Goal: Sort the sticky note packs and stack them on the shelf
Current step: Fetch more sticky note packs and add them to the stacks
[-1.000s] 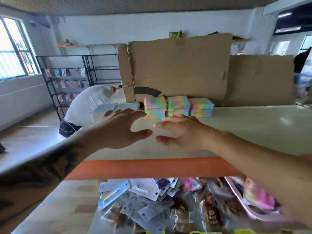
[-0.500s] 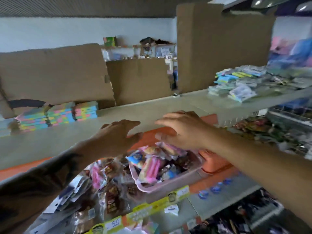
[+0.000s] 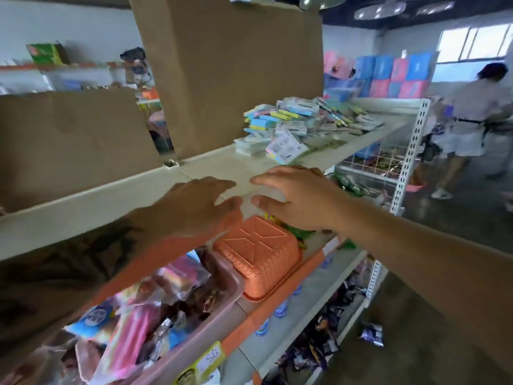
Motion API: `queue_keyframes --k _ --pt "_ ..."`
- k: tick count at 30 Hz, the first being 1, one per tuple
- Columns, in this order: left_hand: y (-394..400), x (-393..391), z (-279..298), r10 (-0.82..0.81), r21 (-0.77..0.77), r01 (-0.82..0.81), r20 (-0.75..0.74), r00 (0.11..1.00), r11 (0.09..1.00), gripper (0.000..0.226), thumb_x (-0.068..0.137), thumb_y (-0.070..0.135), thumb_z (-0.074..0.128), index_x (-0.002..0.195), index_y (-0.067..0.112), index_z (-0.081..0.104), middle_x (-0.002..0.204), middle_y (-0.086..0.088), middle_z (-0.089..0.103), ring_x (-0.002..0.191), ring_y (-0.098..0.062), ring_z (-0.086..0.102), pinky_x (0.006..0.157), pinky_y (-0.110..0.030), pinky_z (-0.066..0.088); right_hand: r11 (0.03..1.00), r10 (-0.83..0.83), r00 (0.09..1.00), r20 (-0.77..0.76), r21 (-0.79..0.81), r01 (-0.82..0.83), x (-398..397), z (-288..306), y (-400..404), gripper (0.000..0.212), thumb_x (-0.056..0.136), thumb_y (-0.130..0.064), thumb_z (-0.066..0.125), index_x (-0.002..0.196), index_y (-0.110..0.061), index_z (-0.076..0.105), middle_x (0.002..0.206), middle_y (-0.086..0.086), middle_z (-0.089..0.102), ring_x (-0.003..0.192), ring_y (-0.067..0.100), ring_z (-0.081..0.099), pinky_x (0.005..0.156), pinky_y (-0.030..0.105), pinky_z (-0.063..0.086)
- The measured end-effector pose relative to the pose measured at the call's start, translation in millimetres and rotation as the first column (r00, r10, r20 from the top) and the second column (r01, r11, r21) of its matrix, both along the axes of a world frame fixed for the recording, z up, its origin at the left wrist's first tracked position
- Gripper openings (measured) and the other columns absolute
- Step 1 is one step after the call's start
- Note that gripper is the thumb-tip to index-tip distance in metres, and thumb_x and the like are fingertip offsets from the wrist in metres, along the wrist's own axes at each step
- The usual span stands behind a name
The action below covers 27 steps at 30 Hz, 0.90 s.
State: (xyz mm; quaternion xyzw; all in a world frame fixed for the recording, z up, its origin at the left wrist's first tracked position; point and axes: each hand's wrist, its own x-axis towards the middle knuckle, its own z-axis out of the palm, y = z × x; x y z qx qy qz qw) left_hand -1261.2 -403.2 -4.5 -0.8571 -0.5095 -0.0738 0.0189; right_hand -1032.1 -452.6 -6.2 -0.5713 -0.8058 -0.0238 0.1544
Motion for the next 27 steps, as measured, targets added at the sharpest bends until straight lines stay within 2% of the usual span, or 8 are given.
queue_keyframes --k 2,6,12,15,18,20,22,27 --pt "32 16 2 -0.023 0.021 0.023 -0.01 1.0 1.0 0.082 0.086 0.079 0.017 0.154 0.038 0.036 0.158 0.007 0.042 0.143 -0.016 0.041 0.118 -0.044 0.033 0.999 -0.041 0.999 0.02 0.012 0.041 14 5 25 0.059 0.1 -0.069 0.037 0.152 -0.041 0.042 0.156 -0.006 0.044 0.139 0.02 0.045 0.114 0.052 0.035" --pt "103 39 13 0.0 0.04 0.001 -0.028 1.0 0.999 0.064 0.098 0.069 0.03 0.153 0.038 0.036 0.158 0.006 0.043 0.143 -0.019 0.042 0.116 -0.043 0.034 0.992 -0.122 0.992 0.035 0.038 0.121 37 15 86 0.057 0.098 -0.065 0.047 0.148 -0.037 0.046 0.153 -0.006 0.045 0.134 0.02 0.05 0.107 0.048 0.044" --pt "186 70 29 -0.009 0.01 0.007 0.129 0.992 1.0 0.05 0.098 0.059 0.049 0.141 0.033 0.05 0.138 0.001 0.061 0.122 -0.027 0.059 0.098 -0.036 0.048 0.966 -0.254 0.967 0.017 0.055 0.253 53 23 161 0.064 0.088 -0.068 0.057 0.144 -0.037 0.047 0.149 -0.003 0.04 0.124 0.025 0.056 0.095 0.048 0.052" --pt "221 79 25 0.021 -0.014 -0.019 0.185 0.982 1.0 0.065 0.075 0.077 0.046 0.126 0.037 0.053 0.123 0.004 0.068 0.109 -0.027 0.065 0.091 -0.041 0.054 0.957 -0.281 0.959 0.029 0.074 0.279 55 18 180 0.065 0.086 -0.069 0.061 0.141 -0.036 0.048 0.141 -0.003 0.041 0.112 0.024 0.059 0.089 0.043 0.053" --pt "250 84 14 0.026 -0.042 -0.017 0.212 0.977 0.999 0.091 0.057 0.089 0.046 0.132 0.037 0.049 0.127 0.004 0.066 0.11 -0.026 0.065 0.092 -0.044 0.055 0.948 -0.302 0.952 0.04 0.114 0.296 57 11 190 0.064 0.085 -0.068 0.063 0.138 -0.036 0.048 0.137 -0.003 0.038 0.11 0.025 0.056 0.084 0.038 0.049" --pt "259 88 12 0.047 -0.062 -0.033 0.243 0.969 0.998 0.099 0.058 0.086 0.053 0.142 0.034 0.045 0.134 0.002 0.063 0.116 -0.028 0.063 0.096 -0.045 0.053 0.949 -0.288 0.957 0.028 0.141 0.281 58 8 191 0.061 0.085 -0.066 0.064 0.136 -0.036 0.049 0.136 -0.003 0.038 0.11 0.024 0.056 0.081 0.036 0.047" --pt "267 90 10 0.063 -0.068 -0.047 0.265 0.962 0.997 0.096 0.067 0.081 0.062 0.146 0.033 0.041 0.138 0.002 0.061 0.117 -0.027 0.062 0.097 -0.045 0.053 0.953 -0.267 0.964 0.018 0.153 0.261 61 6 191 0.06 0.086 -0.063 0.065 0.137 -0.037 0.05 0.137 -0.004 0.038 0.111 0.022 0.055 0.079 0.034 0.047" --pt "279 91 5 0.09 -0.064 -0.073 0.336 0.938 0.995 0.082 0.077 0.063 0.077 0.144 0.029 0.044 0.136 0.003 0.062 0.114 -0.023 0.062 0.096 -0.043 0.053 0.964 -0.21 0.977 -0.041 0.159 0.214 66 3 192 0.056 0.085 -0.057 0.071 0.134 -0.039 0.052 0.135 -0.008 0.037 0.113 0.017 0.052 0.075 0.032 0.049"
